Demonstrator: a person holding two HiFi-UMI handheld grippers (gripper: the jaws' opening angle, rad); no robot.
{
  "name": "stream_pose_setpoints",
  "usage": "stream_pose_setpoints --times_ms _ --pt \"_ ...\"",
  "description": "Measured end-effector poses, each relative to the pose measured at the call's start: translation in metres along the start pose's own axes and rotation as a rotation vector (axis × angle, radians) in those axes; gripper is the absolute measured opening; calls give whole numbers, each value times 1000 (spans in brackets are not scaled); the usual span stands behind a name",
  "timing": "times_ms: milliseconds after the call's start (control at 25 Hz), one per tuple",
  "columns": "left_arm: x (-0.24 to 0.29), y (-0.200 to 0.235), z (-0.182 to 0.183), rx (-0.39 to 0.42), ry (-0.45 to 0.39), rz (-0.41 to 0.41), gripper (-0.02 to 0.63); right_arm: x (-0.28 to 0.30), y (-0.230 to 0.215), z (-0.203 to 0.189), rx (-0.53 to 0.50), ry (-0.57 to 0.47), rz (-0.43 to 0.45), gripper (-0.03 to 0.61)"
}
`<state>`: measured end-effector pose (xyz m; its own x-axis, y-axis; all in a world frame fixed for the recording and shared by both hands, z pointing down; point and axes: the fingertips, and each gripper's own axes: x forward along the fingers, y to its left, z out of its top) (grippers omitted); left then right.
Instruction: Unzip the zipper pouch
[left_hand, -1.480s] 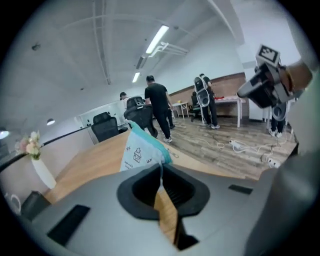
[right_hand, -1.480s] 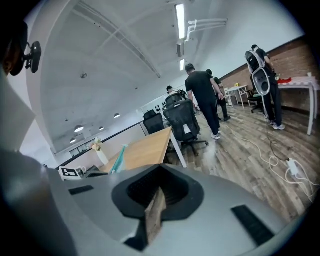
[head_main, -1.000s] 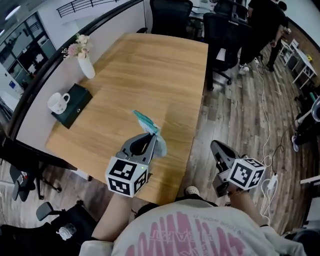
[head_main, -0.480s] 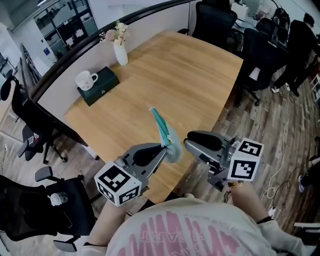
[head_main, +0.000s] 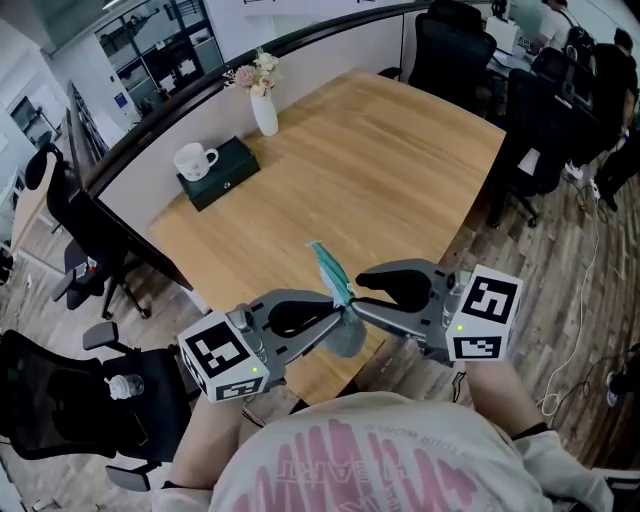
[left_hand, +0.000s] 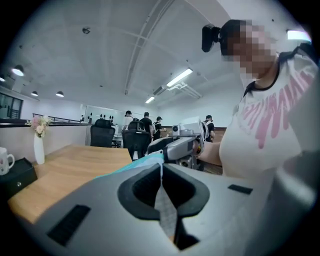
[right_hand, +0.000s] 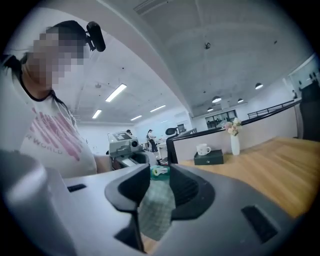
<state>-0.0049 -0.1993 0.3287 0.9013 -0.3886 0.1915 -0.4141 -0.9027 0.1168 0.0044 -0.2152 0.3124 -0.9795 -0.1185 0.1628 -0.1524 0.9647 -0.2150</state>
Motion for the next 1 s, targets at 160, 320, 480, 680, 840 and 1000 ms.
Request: stream_pose_setpoints --times_ms 160,320,480,680,840,1000 --pt "-5 -6 1 24 16 -59 12 2 10 2 24 -17 75 95" --pt "-12 -10 5 47 25 -163 12 1 18 6 21 -16 124 80" --pt "-17 -15 8 57 29 -237 12 1 18 7 11 -13 109 6" --pt "-19 -22 8 65 26 -282 12 2 22 8 4 -13 94 8" --pt "-20 -24 10 71 18 -284 12 3 23 13 40 -28 86 3" --pt "-21 -26 12 75 8 -295 12 5 20 14 32 -11 32 0"
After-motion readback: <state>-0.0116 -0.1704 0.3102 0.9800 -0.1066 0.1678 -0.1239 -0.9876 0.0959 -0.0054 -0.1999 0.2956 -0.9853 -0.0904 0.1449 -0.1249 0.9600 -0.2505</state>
